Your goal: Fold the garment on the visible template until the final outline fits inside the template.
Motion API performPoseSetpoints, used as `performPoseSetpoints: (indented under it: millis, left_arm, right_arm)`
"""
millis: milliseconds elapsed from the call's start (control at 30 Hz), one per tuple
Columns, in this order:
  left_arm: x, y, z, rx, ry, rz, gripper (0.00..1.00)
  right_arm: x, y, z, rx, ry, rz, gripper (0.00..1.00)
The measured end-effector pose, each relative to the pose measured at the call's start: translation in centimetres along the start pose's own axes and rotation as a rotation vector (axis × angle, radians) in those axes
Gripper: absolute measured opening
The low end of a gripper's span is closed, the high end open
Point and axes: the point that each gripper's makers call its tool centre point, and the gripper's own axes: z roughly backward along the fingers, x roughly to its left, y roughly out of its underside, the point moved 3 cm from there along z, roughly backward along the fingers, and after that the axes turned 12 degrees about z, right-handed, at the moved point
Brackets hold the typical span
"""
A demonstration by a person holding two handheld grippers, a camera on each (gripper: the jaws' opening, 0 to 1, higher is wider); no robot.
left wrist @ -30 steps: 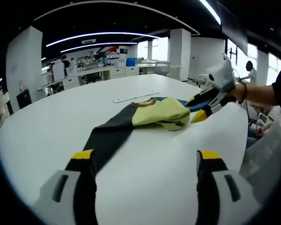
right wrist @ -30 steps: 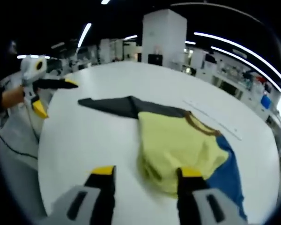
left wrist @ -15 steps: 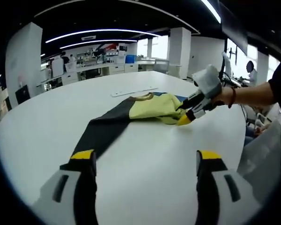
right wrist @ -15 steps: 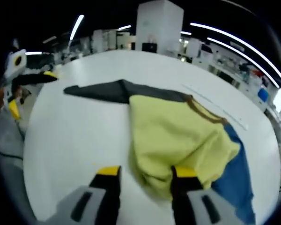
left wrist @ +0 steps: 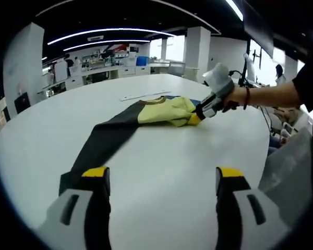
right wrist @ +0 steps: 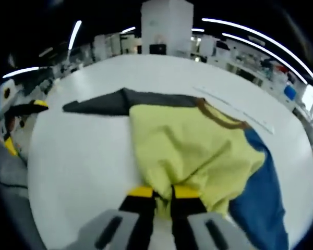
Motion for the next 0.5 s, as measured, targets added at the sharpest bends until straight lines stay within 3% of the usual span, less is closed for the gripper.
performPoseSetpoints:
  millis: [233,500]
  left_arm:
    - [0.2,-0.1,0.1,-0.004,0.001,-0.013,0.77]
    - [0.2,-0.1,-0.1,-0.003,0.008,-0.009,0.76]
  right_arm:
    - [0.0,-1.8,2.5,-0.033,-0.016,0.003,0.02]
    - [-1.7,-5.1,4.4,-0.104,0.009,0.010,0.02]
